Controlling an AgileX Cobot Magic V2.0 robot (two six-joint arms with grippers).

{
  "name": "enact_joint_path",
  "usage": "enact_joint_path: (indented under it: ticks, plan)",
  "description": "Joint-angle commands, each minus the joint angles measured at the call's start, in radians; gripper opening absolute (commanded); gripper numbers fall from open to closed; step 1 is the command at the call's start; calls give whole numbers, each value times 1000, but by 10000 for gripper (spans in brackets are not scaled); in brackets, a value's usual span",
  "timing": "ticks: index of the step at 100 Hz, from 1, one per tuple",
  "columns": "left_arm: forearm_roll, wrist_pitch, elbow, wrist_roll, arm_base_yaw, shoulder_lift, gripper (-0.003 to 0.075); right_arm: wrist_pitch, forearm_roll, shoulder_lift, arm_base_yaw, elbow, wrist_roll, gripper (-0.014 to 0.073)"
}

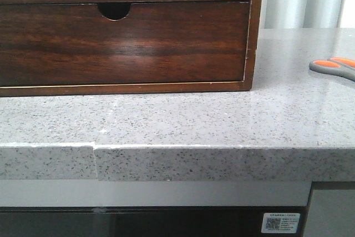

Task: Put scissors in drawer with both arms
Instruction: 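Hook the left gripper around the white drawer handle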

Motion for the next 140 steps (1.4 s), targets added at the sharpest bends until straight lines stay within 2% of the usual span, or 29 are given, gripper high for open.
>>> enact_joint_path:
  ticks: [1,8,26,31,40,57,85,108,126,140]
  plan:
    - [-2,-69,-37,-8,0,13,-18,-63,-2,19,-6,-35,-15,-21]
    - [-2,-69,-37,-8,0,13,20,-63,0,19,-6,-35,-15,20]
    - [-17,-96,-33,-8,0,19,326,-60,1,19,-6,-35,-15,216]
    - [-65,-110,-27,-8,0,24,363,-60,1,19,-6,-35,-15,269]
    - [-179,-124,-19,-8,0,45,368,-60,1,19,-6,-35,-15,340]
    - [-461,-122,-15,12,0,128,368,-59,1,19,-6,-35,-15,345]
    - [-1059,-117,-36,390,-105,323,368,-60,1,19,-6,-35,-15,345]
    - [-1321,-92,-127,623,-175,417,370,-60,1,19,-6,-35,-15,345]
    - [-1493,-36,-179,702,-175,473,370,-60,1,19,-6,-35,-15,345]
    - [-1625,-25,-182,703,-175,528,370,-60,1,19,-6,-35,-15,345]
